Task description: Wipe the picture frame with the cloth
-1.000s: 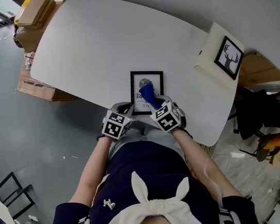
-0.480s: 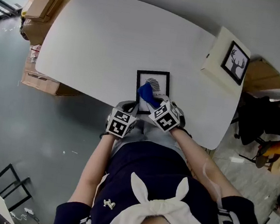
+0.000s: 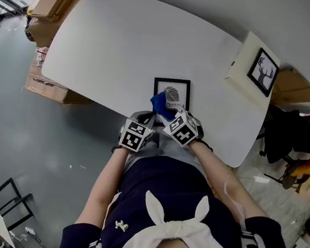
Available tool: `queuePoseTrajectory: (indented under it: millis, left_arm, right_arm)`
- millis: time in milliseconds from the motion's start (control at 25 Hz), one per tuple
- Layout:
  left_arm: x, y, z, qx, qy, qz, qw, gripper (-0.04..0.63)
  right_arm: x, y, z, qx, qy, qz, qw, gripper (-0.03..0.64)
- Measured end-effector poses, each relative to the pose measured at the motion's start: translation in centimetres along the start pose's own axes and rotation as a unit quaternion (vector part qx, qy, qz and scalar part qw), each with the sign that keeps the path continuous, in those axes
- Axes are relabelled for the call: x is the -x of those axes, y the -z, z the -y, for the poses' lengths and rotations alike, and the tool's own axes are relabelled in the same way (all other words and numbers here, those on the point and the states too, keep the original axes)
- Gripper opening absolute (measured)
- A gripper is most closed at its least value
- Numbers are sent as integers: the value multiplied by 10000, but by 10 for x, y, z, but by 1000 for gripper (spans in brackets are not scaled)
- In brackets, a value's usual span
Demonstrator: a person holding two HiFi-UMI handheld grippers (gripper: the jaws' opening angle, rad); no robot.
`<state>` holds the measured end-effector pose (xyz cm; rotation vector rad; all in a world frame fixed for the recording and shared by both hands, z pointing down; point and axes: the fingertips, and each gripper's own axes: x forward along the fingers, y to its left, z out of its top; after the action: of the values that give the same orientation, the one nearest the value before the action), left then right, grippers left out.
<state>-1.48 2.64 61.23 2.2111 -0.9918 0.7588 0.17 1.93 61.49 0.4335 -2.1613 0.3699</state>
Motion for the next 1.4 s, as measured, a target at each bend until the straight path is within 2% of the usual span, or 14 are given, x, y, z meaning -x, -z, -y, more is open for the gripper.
queuePoseTrajectory:
  millis: [360, 680, 920, 1200, 1400]
  left_arm:
    - [1, 0, 0, -20, -20, 41, 10000, 5]
    - [-1, 1, 2, -94, -47, -1, 9999, 5]
    - [0, 2, 2, -141, -69, -8, 9999, 5]
    - [1, 1, 2, -163, -108, 3, 9998, 5]
    - [1, 2, 2, -151, -119, 1, 9998, 5]
  right_arm:
    - [-1, -2, -7, 109, -253, -47, 9996, 92]
    - [-1, 3, -16, -115, -566, -256, 9980, 93]
    - [0, 3, -22, -775, -387, -274, 9959, 92]
    - [4, 7, -27, -956, -261, -258, 9947, 92]
    - [4, 9, -28, -810, -250, -233, 9961, 92]
